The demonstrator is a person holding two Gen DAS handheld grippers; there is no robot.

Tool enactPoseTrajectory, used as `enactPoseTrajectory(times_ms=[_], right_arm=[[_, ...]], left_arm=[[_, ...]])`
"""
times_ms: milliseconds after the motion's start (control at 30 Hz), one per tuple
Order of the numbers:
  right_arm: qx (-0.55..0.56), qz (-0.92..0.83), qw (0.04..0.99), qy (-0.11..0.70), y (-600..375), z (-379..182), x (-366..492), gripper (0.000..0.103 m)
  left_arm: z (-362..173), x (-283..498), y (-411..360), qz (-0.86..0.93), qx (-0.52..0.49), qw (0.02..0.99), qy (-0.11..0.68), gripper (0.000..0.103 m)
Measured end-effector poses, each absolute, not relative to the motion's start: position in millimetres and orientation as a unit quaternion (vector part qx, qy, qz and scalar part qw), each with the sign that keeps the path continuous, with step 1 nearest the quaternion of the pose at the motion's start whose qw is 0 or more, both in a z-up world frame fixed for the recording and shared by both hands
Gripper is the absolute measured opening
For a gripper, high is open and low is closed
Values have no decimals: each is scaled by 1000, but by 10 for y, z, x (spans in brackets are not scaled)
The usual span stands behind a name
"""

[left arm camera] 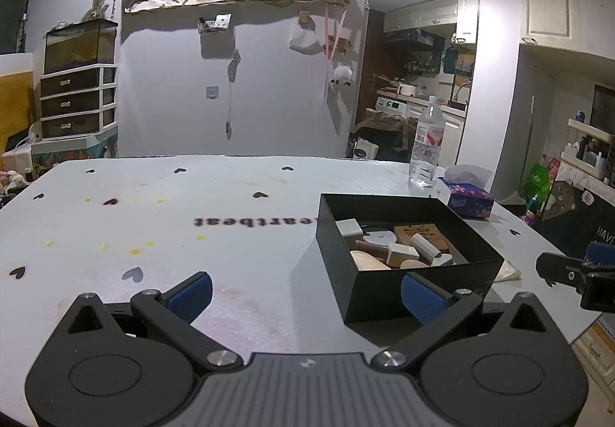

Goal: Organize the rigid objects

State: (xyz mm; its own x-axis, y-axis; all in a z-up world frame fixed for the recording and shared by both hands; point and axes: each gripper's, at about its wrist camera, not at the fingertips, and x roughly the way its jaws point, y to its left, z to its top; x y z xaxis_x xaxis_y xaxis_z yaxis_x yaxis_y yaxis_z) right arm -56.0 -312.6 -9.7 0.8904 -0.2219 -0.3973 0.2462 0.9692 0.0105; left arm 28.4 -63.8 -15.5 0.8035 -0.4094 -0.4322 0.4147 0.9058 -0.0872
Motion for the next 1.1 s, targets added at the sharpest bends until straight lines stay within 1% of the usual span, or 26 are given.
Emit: enactPoseTrajectory(times_ms=[1100], right_arm=[[32, -120, 972, 200, -3144, -92, -568, 100]], left_arm=[[-143, 270, -668, -219, 8, 950, 224, 103]])
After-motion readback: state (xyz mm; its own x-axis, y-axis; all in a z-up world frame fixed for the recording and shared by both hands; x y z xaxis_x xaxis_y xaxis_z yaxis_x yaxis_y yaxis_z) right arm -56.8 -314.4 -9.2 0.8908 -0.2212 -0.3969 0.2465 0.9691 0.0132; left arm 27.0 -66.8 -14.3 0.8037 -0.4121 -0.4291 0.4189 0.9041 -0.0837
